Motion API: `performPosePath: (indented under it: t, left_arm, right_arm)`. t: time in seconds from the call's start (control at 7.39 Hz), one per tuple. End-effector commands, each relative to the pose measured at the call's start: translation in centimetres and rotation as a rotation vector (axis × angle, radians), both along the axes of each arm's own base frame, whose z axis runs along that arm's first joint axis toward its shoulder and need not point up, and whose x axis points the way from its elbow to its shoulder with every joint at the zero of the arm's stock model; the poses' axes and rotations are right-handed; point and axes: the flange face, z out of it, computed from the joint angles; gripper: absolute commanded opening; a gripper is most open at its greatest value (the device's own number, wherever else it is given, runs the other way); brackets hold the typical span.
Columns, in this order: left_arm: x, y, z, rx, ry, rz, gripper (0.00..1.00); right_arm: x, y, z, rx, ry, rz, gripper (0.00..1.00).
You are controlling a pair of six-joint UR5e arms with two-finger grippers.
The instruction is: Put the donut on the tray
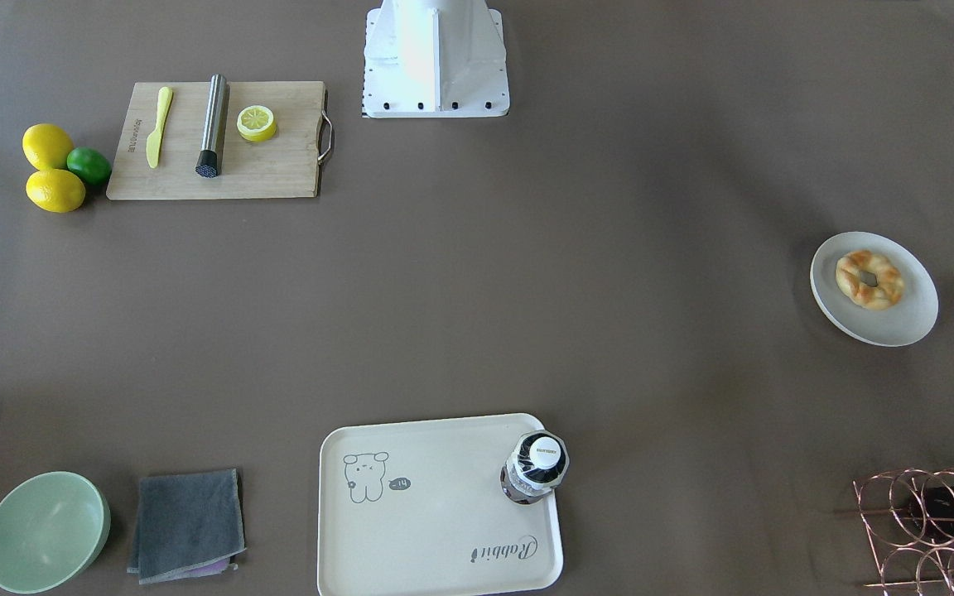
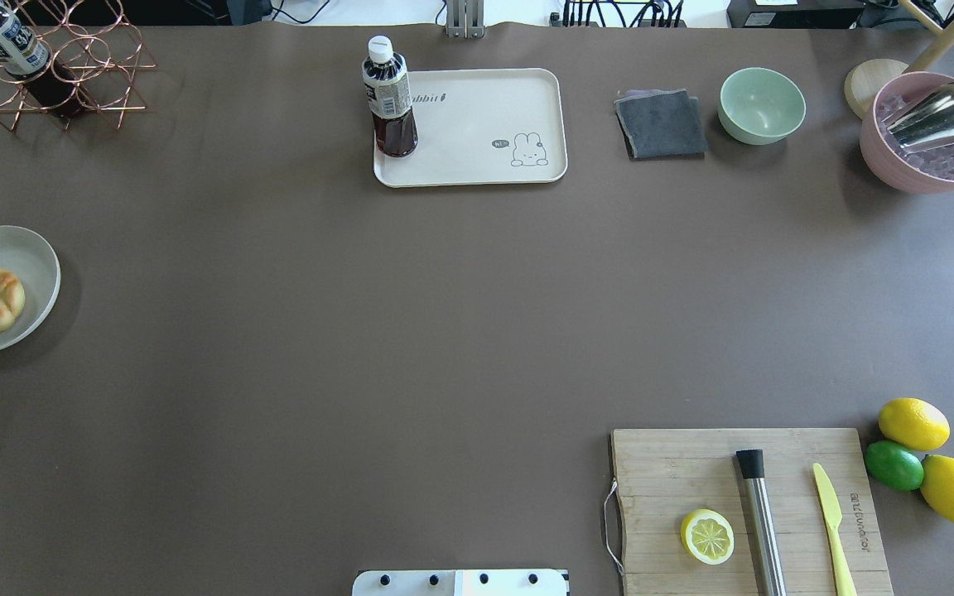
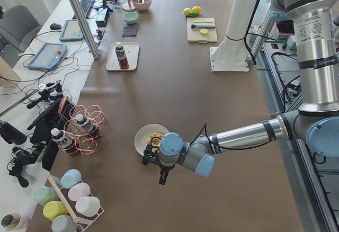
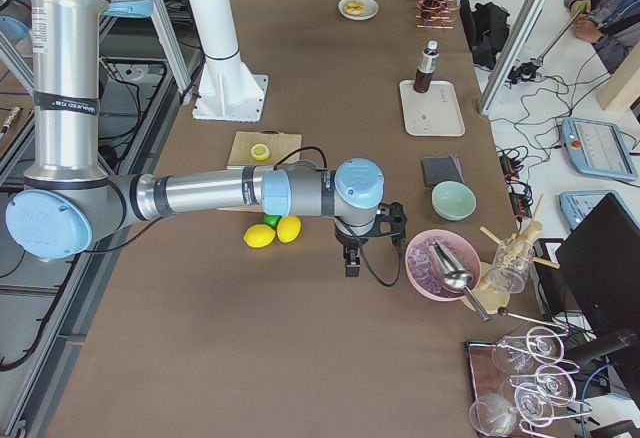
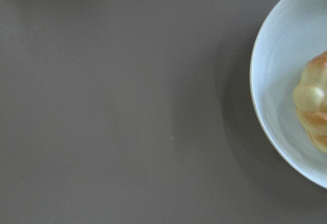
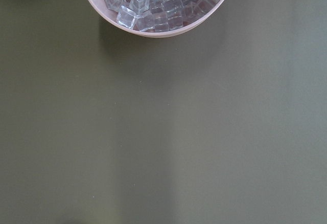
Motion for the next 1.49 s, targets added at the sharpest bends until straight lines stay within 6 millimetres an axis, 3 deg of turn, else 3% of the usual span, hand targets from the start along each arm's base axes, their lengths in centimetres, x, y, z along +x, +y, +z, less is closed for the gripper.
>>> performPosePath:
  t: [0.0, 0.27, 0.68, 1.35]
  left_arm:
    - [2.9, -0.4, 0.6, -0.022, 0.024, -0.001, 0.97]
    - [5.0, -1.4, -0.2, -0.036, 0.041, -0.004, 0.93]
    - [6.8, -4.9, -0.6, -0.07, 0.082, -0.012, 0.87]
    - [7.6, -6.1, -0.3, -0.082, 0.084, -0.007, 0.72]
  right_arm:
    - [-0.3, 1.2, 0.7, -0.002, -0.031, -0.009, 1.0]
    - [-0.6, 2.8, 1.6, 0.043, -0.076, -0.008, 1.0]
    - [-0.8, 2.9, 1.4, 0.037, -0.116, -0.006, 1.0]
    - [-0.8, 2.9, 1.4, 0.037, -0.123, -0.007, 1.0]
